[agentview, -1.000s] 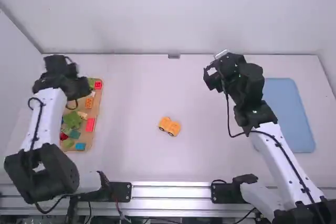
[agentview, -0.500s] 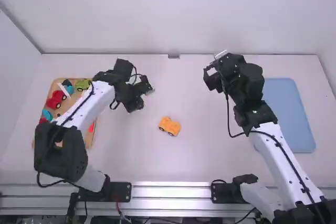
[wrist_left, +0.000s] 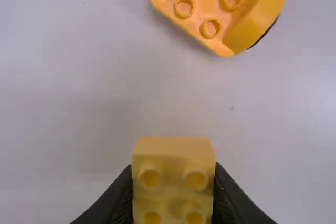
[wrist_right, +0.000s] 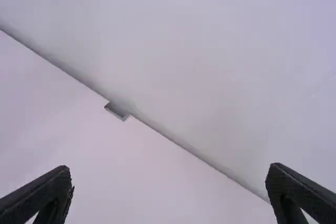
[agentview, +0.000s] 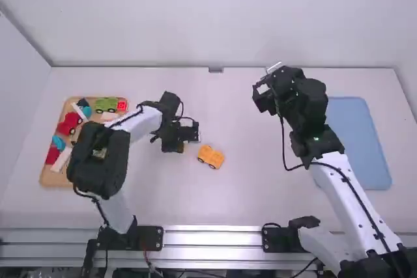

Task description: Assemble lego blocks to make yellow taxi

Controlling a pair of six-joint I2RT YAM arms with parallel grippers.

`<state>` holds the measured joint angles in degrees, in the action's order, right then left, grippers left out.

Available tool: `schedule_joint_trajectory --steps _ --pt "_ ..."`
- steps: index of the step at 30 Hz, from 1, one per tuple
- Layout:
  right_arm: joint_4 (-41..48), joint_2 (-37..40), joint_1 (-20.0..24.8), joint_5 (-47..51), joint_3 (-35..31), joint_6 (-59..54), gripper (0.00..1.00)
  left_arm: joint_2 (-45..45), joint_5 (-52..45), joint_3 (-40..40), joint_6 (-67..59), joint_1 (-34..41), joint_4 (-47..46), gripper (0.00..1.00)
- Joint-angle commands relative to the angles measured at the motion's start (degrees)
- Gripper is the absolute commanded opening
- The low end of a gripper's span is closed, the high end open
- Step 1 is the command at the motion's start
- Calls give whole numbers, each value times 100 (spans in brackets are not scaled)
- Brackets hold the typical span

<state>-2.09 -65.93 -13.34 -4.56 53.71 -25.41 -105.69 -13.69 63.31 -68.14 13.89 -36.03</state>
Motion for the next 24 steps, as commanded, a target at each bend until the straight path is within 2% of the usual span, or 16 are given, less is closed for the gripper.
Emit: schedule_joint_trajectory --steps 1,12,13,15,16,17,18,24 --pt "-4 -42 24 -11 170 168 98 -46 -63 -251 -219 9 177 2" --pt "-4 -42 24 -11 170 157 98 -46 -192 -896 -216 -13 1025 4" --pt "-4 -42 22 -11 170 157 98 -44 -192 -918 -219 -26 1067 11" --pt "-4 -42 11 -9 170 157 98 -44 -175 -920 -216 -28 1108 38" --pt "-4 -42 15 -9 170 157 98 -39 -175 -909 -216 -26 1113 69" --pt "-4 -42 17 -11 170 157 98 -39 -175 -870 -212 -28 1095 96" --pt "-4 -42 20 -11 170 157 98 -37 -179 -841 -195 -28 1071 99" --pt "-7 -42 17 -11 170 157 98 76 -352 -81 -197 -37 142 99"
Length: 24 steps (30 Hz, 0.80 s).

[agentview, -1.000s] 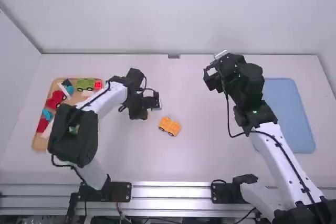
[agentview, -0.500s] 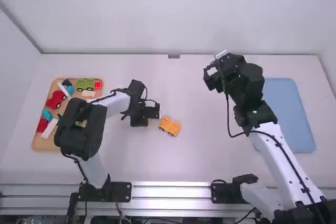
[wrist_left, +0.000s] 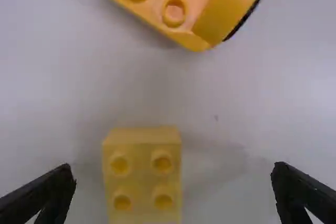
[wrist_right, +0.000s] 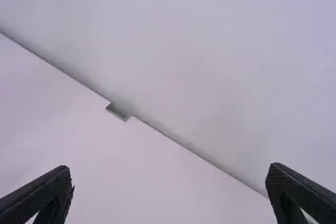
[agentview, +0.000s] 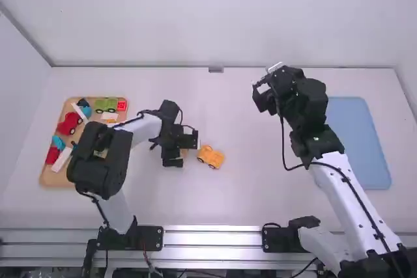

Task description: Assemble lego blocks to make yellow taxi

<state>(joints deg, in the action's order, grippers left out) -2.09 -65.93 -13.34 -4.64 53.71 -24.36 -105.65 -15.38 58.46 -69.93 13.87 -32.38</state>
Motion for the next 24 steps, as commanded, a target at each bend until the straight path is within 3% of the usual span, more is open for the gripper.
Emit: schedule_joint_trajectory --steps 1,6,12,18,21,24 --pt "-7 -42 17 0 170 52 98 103 -203 483 -20 -48 -321 99" --pt "-57 -39 20 -2 170 39 98 367 -332 1270 -57 -269 -929 99" --pt "-37 -39 17 0 170 -407 98 431 638 2332 -105 -251 -800 99" --pt "-20 -39 11 -2 170 -404 98 431 1043 2815 -400 -251 -772 99" --pt "31 -39 13 -68 170 -337 98 431 562 2898 -197 -251 -1029 99" --pt "221 -39 22 -518 170 -505 98 431 -328 2885 -1193 -422 -1757 99"
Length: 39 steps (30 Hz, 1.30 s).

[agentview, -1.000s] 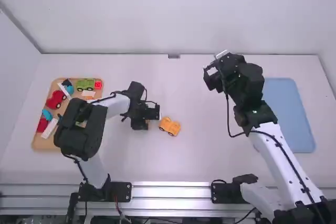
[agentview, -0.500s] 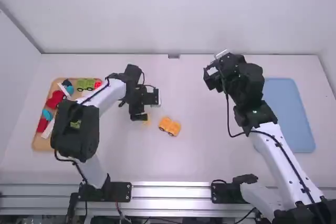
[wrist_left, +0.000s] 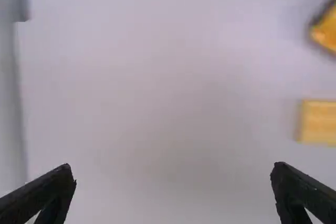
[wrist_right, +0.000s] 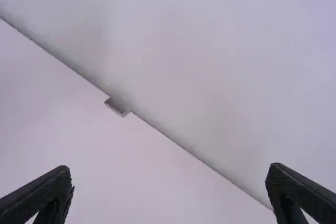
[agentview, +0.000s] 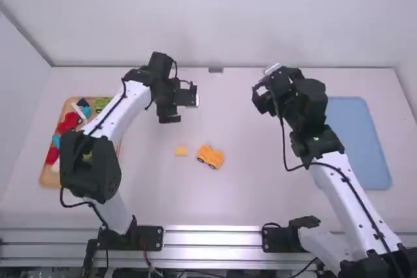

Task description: Assemble lego blocks to make yellow taxi

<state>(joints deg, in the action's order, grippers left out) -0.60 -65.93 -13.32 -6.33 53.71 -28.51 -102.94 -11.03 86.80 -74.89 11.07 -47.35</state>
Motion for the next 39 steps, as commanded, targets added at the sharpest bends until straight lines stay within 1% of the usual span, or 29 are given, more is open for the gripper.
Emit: schedule_joint_trajectory --steps 1,2,4,5,7,8,9,11,13,15,16,17,19,21,23,25,27,28,31,36,38,39 --pt "173 -39 20 -595 170 -188 98 160 -1003 31 -981 -260 -420 99" --pt "273 -39 20 -831 170 -269 98 160 -1279 11 -1137 -404 -498 99" --pt "610 -42 13 -1517 170 -507 98 157 -2358 -133 -1309 -901 -568 99" --pt "610 -42 13 -1517 170 -507 98 157 -2358 -133 -1309 -901 -568 99" --pt "892 -85 -31 -1998 164 -645 98 151 -3403 -382 -1502 -1331 -619 99" --pt "914 -136 -85 -2079 133 -645 98 146 -3851 -553 -1495 -1530 -566 99" --pt "903 -170 -118 -2085 111 -643 98 144 -3954 -605 -1497 -1580 -544 99" --pt "728 -369 -354 -2006 -92 -625 98 114 -4474 -1097 -1497 -1910 -136 99" --pt "538 -479 -483 -1917 -251 -601 98 98 -4732 -1373 -1491 -1982 247 99" --pt "74 -658 -691 -1681 -481 -354 98 98 -5007 -1700 -1429 -2009 693 99" --pt "-297 -780 -828 -1521 -654 -166 98 98 -5012 -1888 -1351 -1980 938 99" --pt "-356 -793 -846 -1504 -678 -142 98 98 -5005 -1910 -1325 -1971 977 99" --pt "-1086 -940 -1043 -1486 -1040 125 98 70 -4986 -2205 -1139 -1834 1486 99" --pt "-1495 -1005 -1134 -1482 -1255 258 98 61 -4981 -2350 -1128 -1753 1650 99" --pt "-2186 -1196 -1294 -1482 -1620 238 98 61 -5007 -2618 -1152 -1580 1878 99" --pt "-2481 -1294 -1384 -1486 -1784 107 98 61 -5003 -2767 -1093 -1469 2052 99" --pt "-2929 -1373 -1515 -1456 -1996 -70 98 61 -4815 -2946 -667 -1279 2371 99" --pt "-3075 -1397 -1578 -1464 -2103 -59 98 61 -4551 -3014 -319 -1163 2573 99" --pt "-3001 -1443 -1639 -1471 -2162 74 98 59 -4328 -3106 -28 -1067 2634 99" --pt "-2612 -1648 -1554 -1532 -2164 481 98 61 -4310 -3211 -50 -1217 2430 99" --pt "-2549 -1790 -1543 -1759 -2168 466 98 61 -4312 -3250 -31 -1322 2400 99" --pt "-2618 -2017 -1552 -2087 -2168 339 98 59 -4317 -3314 -33 -1443 2409 99"
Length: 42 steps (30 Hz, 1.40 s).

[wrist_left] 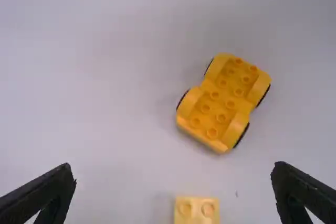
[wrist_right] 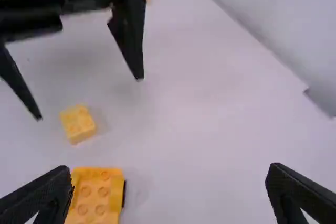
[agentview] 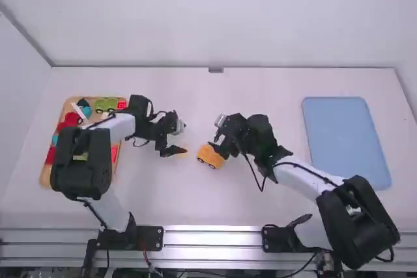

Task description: Assemble lego blocks to make yellow taxi

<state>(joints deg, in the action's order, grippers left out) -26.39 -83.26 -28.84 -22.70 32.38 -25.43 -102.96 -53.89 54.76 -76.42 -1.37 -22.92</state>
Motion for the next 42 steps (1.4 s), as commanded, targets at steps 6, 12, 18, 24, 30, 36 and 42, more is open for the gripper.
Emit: schedule_joint_trajectory --steps 6,12,18,24,30,36,42 --pt "-459 -981 -164 -494 -52 -271 98 61 -144 -393 129 -413 437 99" --pt "-1884 -1255 -199 -304 -422 479 98 61 -81 -811 835 -387 1521 99" --pt "-2546 -599 -487 249 -1217 608 98 61 -109 -1027 1443 -372 2002 99" --pt "-2909 -142 -560 603 -1996 1010 98 28 55 -1189 664 -317 1749 99" --pt "-3270 -203 -560 608 -2256 1064 98 -197 105 -1276 151 -271 1779 99" --pt "-3469 -391 -240 577 -2181 1064 98 -525 66 -1145 205 -249 1805 99" --pt "-3464 -398 15 223 -2015 1064 98 -763 87 -1113 201 -151 1930 98"
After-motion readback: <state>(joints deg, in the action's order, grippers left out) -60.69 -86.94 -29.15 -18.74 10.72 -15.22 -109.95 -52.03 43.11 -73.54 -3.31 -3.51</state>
